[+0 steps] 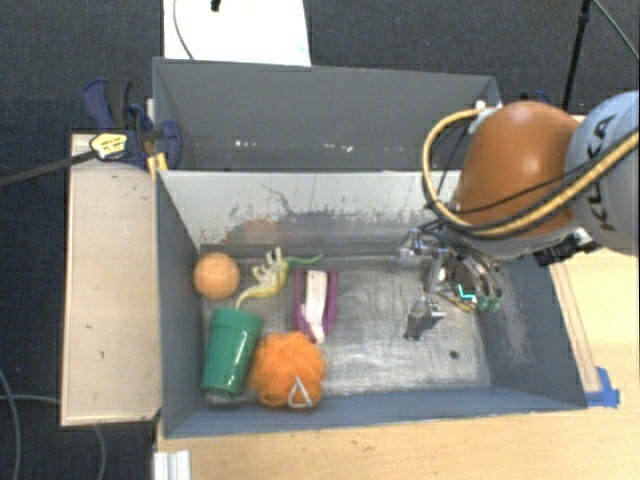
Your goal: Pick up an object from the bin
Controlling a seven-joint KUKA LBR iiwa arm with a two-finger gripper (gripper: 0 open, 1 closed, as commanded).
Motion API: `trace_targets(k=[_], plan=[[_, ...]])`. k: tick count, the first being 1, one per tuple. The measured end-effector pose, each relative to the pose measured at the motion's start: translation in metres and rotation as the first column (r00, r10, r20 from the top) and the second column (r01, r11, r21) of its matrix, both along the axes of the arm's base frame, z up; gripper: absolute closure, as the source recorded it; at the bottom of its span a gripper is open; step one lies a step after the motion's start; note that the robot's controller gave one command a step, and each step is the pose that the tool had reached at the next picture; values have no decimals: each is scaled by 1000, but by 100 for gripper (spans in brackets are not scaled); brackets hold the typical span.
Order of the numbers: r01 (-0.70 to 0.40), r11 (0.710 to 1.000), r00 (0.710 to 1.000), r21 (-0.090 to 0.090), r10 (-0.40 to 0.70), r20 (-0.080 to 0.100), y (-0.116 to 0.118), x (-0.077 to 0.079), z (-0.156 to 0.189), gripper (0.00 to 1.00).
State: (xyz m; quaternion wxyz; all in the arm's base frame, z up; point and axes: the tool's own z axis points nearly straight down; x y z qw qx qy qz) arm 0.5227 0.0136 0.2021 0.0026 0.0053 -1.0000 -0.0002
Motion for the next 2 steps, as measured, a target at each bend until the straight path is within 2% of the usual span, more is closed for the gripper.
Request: trace_targets(k=[1,2], plan=[[0,1000,1000,0,0,6,0,1,3,0],[-156,988,988,0,156,4,70,-2,-54,0]])
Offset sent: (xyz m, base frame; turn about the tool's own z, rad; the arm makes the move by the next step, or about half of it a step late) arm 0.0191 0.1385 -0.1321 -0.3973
